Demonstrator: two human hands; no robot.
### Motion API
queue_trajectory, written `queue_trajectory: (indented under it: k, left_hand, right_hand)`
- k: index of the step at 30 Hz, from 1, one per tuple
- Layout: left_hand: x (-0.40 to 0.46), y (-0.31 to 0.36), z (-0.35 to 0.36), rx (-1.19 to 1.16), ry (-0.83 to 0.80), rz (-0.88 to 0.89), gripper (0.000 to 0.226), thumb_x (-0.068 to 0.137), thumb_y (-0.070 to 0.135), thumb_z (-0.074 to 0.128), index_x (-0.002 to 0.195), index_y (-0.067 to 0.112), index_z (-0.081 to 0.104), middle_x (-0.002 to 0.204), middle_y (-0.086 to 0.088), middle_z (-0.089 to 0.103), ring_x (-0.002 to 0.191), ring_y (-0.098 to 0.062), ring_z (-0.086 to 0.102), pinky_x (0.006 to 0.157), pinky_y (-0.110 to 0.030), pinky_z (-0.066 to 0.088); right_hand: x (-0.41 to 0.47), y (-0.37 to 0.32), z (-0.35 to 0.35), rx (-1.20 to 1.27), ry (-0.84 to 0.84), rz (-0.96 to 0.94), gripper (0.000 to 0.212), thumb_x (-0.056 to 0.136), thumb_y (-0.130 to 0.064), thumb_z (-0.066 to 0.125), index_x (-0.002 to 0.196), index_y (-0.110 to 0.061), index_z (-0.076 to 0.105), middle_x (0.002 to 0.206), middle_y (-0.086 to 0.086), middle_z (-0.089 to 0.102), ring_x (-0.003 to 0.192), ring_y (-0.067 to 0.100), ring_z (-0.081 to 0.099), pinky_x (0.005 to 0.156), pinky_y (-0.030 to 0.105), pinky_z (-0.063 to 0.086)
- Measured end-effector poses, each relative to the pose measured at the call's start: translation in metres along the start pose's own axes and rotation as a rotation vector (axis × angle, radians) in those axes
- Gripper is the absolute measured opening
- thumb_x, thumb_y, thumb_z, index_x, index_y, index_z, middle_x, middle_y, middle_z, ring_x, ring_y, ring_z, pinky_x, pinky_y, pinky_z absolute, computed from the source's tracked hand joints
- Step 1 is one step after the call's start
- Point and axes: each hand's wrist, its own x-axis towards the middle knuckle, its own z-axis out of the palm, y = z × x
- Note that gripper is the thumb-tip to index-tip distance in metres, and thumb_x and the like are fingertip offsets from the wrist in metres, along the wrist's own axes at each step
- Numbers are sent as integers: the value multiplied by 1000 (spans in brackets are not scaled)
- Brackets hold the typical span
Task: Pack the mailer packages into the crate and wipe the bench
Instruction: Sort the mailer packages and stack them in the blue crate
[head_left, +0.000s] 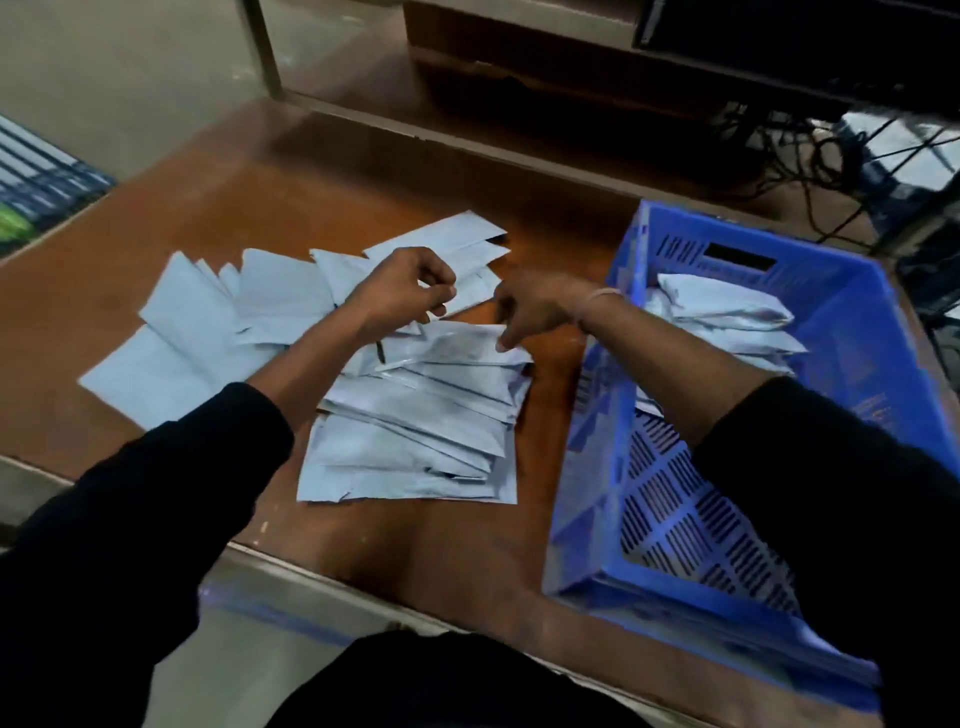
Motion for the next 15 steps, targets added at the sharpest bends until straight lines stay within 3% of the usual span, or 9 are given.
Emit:
queue_trajectory:
  k: [3, 7, 11, 15]
  left_hand:
    - [-1, -15, -7, 44, -32, -16, 17, 94, 12, 71, 110, 11, 69, 104, -7, 72, 87, -22, 75, 67, -24, 61]
    - [1, -28, -13, 247, -151, 12, 29, 88, 12, 75, 116, 15, 68, 116, -4, 72, 100, -19, 71, 86, -30, 56]
    - [5, -33, -8, 448, -293, 66, 46, 84, 34, 82, 123, 15, 67, 121, -4, 71, 103, -21, 67, 93, -39, 57]
    - [8, -32, 3, 578, -332, 151, 68, 79, 59, 79, 129, 17, 61, 121, -7, 68, 106, -28, 64, 87, -42, 55]
  right_hand:
    - [36, -17, 22, -148, -80, 21, 71, 76, -45, 83, 131, -10, 56, 131, 10, 58, 118, 29, 56, 84, 29, 43]
    - [56, -19, 41, -136, -128, 65, 83, 66, -43, 90, 132, -12, 50, 134, 13, 53, 119, 31, 53, 87, 34, 47]
    - [52, -11, 35, -56, -66, 61, 51, 74, -11, 79, 120, -14, 57, 123, 13, 61, 100, 26, 55, 75, 32, 47]
    - [41, -3, 8, -59, 131, 13, 31, 82, -3, 63, 111, -10, 71, 107, 12, 69, 91, 23, 57, 71, 29, 41]
